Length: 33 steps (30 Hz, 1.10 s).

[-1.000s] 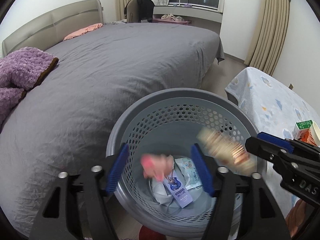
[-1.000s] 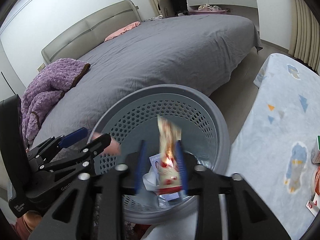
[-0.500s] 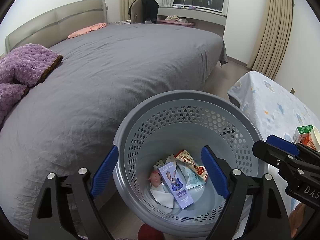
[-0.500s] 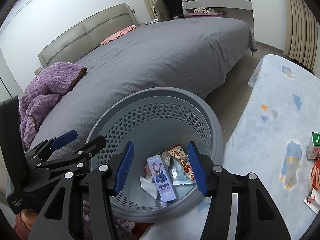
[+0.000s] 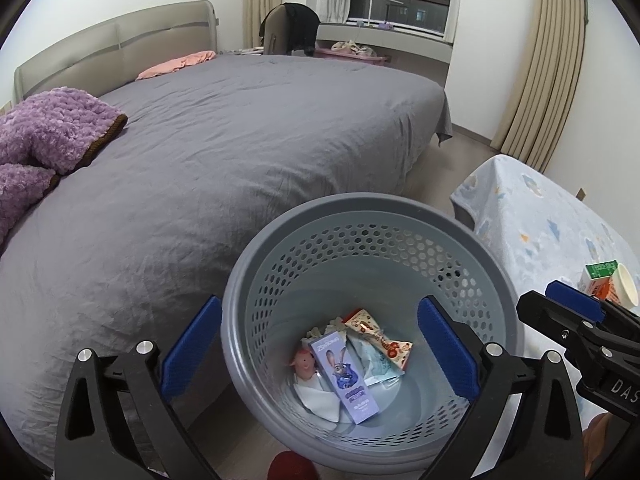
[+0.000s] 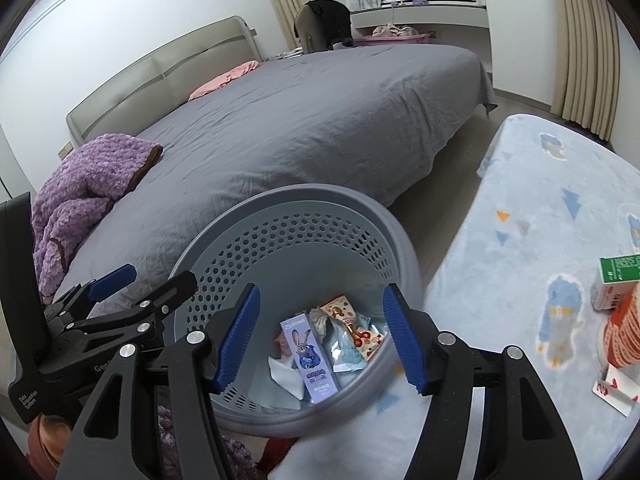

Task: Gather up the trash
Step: 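Move both open tools from the basket back over the table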

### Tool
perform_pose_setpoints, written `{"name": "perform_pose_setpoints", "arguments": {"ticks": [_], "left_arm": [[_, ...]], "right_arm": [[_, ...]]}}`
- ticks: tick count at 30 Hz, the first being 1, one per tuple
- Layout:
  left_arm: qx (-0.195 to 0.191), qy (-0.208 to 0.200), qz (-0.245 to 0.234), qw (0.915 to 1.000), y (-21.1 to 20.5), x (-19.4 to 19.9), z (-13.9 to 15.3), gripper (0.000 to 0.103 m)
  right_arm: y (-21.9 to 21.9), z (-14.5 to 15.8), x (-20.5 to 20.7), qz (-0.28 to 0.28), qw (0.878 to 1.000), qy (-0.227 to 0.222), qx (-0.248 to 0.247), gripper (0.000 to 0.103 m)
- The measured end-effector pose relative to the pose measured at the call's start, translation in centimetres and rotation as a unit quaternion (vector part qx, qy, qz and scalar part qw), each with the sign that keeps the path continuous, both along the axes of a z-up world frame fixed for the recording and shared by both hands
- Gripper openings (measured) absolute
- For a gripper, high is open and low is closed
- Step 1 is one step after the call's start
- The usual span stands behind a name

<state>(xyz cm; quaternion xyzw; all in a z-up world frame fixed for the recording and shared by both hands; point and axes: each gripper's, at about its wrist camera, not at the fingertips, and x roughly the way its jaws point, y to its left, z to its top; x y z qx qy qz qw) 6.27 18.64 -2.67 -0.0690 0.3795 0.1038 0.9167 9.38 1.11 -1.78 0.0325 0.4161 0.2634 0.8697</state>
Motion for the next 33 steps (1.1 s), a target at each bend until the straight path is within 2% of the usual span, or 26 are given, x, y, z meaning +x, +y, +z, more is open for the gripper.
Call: {"name": "perform_pose_setpoints", "arguments": {"ticks": [19, 30, 33], "left_arm": [[0.009, -0.021, -0.076, 0.9968, -6.8, -0.3, 1.5, 0.096], [0.001, -0.028, -0.123, 0.9921, -11.4, -0.5, 2.0, 0.096], [0.0, -0.028, -0.135, 0.9904, -13.0, -0.4, 2.0, 0.096]], "right_arm": [[-8.5, 2.2, -4.2, -0.088, 0.996, -0.022, -0.007, 0.065], [-16.0, 1.7, -8.3, -0.157, 0.987, -0.01, -0.024, 0.065], [-18.6, 1.3, -9.3, -0.175, 0.984, -0.007, -0.03, 0.069]]}}
